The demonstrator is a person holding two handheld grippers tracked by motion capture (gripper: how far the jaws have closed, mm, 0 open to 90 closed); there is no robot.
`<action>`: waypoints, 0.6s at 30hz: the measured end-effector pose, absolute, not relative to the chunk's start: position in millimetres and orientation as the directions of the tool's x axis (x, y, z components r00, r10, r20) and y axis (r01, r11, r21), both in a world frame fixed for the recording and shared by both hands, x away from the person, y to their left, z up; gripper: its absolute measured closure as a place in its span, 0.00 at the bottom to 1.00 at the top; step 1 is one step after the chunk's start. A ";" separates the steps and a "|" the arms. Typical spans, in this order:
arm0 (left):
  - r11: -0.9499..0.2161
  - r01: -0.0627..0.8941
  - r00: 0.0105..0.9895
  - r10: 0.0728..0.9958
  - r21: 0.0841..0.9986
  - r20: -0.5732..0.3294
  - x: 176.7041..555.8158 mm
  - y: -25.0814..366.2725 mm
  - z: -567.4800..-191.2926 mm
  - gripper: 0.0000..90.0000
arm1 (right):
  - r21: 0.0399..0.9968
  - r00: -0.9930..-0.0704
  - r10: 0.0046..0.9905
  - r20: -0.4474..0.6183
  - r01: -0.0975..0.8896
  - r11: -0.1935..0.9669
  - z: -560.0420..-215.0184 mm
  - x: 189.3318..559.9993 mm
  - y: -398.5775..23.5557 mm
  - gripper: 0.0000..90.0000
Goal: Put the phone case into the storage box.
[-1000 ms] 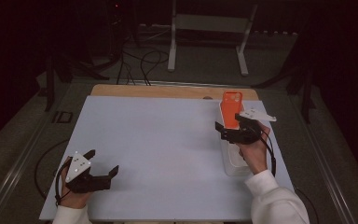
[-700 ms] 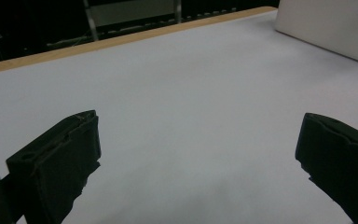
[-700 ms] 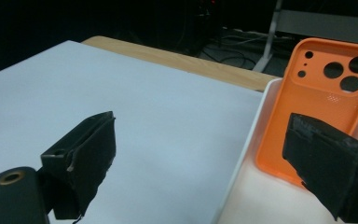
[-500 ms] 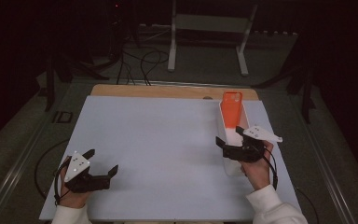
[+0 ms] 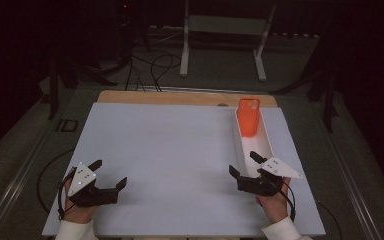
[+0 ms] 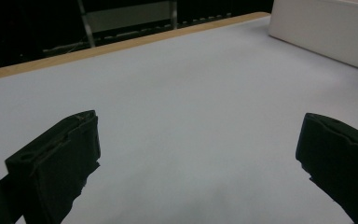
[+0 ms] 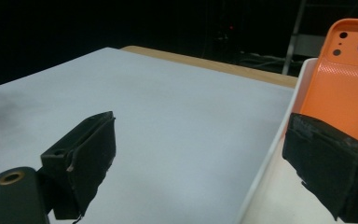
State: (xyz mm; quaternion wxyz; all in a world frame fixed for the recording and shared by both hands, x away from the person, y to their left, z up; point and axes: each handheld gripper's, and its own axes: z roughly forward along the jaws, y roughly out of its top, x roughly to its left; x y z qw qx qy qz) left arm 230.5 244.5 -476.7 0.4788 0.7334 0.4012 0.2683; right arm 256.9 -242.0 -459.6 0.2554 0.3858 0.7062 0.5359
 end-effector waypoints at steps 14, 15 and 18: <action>-0.216 0.298 0.551 0.834 0.930 0.017 226.1 245.1 -476.8 0.00 | 0.966 -0.558 0.829 0.026 0.227 0.122 -473.0 245.5 -245.2 0.11; -0.216 0.298 0.551 0.834 0.930 0.017 226.1 245.1 -476.8 0.00 | 0.966 -0.558 0.829 0.026 0.227 0.122 -473.0 245.5 -245.2 0.11; -0.217 0.295 0.554 0.833 0.931 0.018 225.6 245.8 -477.8 0.00 | 0.968 -0.552 0.833 0.036 0.227 0.109 -473.4 244.8 -248.0 0.11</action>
